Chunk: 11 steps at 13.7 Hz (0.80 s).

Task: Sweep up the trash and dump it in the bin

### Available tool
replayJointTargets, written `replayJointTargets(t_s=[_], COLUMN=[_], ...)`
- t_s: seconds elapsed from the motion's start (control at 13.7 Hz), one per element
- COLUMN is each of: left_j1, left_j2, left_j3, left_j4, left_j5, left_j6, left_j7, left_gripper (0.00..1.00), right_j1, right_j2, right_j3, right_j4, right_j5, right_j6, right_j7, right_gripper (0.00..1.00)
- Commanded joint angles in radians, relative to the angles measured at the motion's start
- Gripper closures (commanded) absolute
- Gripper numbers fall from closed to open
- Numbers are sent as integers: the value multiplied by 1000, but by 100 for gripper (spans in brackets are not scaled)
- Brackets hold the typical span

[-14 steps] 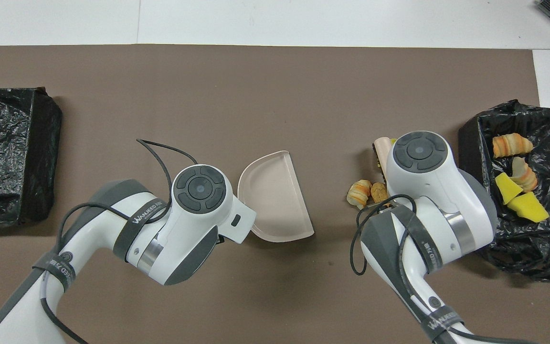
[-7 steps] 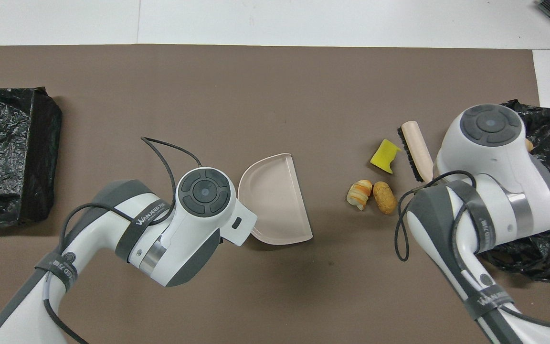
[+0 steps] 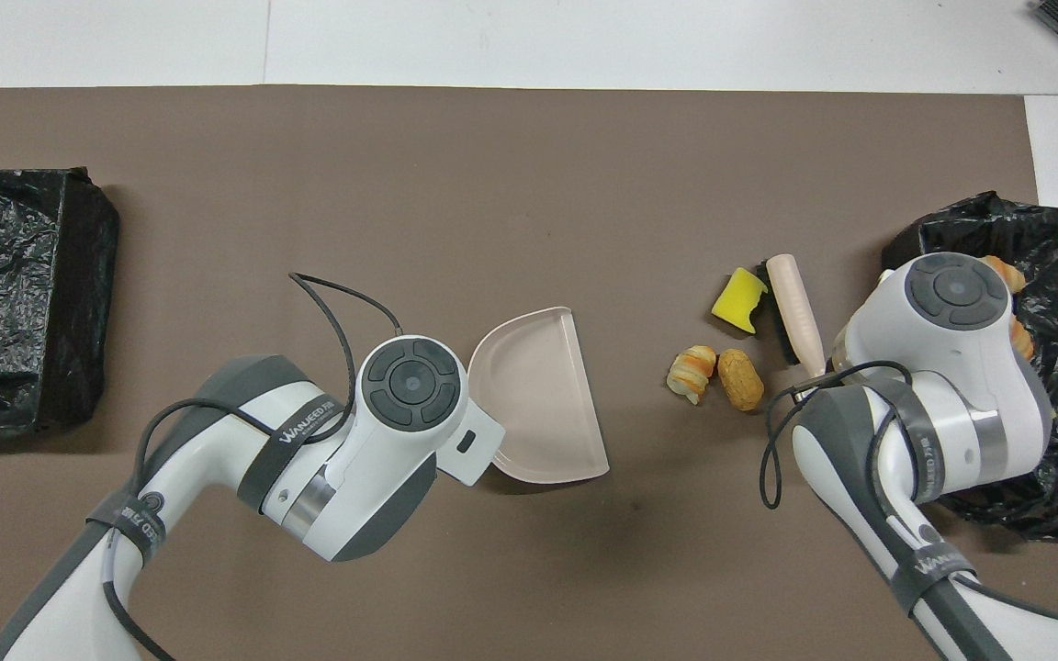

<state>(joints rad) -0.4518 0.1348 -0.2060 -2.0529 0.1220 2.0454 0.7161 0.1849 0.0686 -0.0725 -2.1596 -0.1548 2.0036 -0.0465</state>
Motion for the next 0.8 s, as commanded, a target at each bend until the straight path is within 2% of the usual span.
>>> replayJointTargets(t_s=[0.0, 0.36, 0.73], left_j1=[-16, -19, -19], left_j2=[-14, -21, -21], left_j3=[10, 11, 10], left_j4=[-24, -27, -27], left_j5=[18, 24, 36], left_j6=[16, -14, -17], left_j7=[-87, -118, -118], left_gripper=[100, 100, 100], right_j1=[54, 159, 293], right_j2=[-4, 5, 48], right_j3=[4, 4, 5], right_j4=[-22, -23, -14], right_j5=[81, 248, 400], right_j6=[21, 1, 29], right_j7=[28, 80, 204], right_gripper=[100, 100, 100])
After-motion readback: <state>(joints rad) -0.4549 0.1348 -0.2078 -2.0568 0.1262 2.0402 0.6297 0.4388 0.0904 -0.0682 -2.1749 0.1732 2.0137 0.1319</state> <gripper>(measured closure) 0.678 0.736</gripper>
